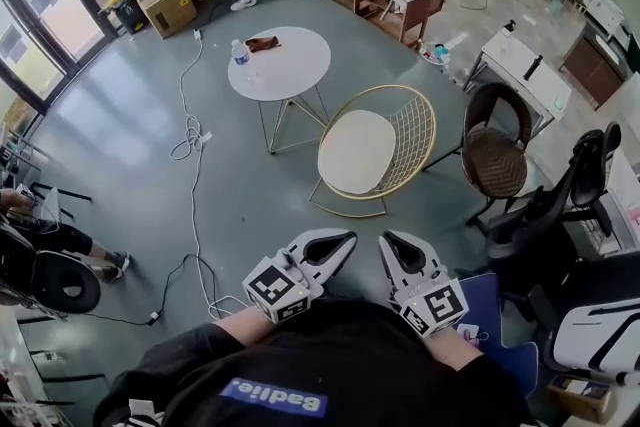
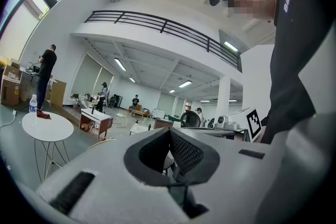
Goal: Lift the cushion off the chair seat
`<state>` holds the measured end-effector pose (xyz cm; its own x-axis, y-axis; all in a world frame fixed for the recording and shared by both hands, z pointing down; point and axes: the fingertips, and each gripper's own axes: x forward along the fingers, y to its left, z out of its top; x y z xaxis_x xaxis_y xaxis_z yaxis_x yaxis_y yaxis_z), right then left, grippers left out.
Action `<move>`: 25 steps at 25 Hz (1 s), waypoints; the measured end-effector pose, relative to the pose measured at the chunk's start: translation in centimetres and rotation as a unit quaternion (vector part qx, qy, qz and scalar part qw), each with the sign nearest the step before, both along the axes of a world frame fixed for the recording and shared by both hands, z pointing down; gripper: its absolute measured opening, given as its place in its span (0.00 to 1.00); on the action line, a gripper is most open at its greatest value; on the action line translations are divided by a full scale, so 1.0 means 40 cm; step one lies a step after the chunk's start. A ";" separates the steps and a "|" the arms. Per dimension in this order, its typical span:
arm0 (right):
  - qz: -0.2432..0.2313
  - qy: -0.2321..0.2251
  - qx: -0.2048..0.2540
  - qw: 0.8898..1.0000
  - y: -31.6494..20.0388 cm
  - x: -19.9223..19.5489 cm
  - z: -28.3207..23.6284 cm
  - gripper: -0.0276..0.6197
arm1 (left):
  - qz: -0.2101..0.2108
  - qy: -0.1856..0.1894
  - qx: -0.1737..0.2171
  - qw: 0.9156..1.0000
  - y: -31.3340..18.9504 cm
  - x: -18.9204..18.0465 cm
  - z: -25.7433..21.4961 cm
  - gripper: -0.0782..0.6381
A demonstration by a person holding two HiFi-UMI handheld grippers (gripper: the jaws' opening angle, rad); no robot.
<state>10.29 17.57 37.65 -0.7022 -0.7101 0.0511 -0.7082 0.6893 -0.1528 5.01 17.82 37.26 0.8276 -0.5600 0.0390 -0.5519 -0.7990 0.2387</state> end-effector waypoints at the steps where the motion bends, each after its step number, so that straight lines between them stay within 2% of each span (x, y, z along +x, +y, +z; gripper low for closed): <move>1: 0.004 0.003 -0.004 1.000 -0.011 0.005 0.002 0.10 | 0.001 0.004 -0.004 1.000 -0.013 0.001 0.005 0.13; 8: 0.056 0.013 -0.027 0.998 -0.163 0.012 0.020 0.10 | 0.026 0.023 -0.037 0.999 -0.184 -0.023 0.056 0.13; 14: 0.090 0.031 -0.045 0.994 -0.320 -0.024 0.039 0.10 | 0.044 0.029 -0.047 0.997 -0.377 -0.088 0.079 0.13; 25: 0.127 0.053 -0.059 0.989 -0.516 -0.122 0.076 0.10 | 0.050 0.008 -0.073 0.996 -0.637 -0.228 0.205 0.13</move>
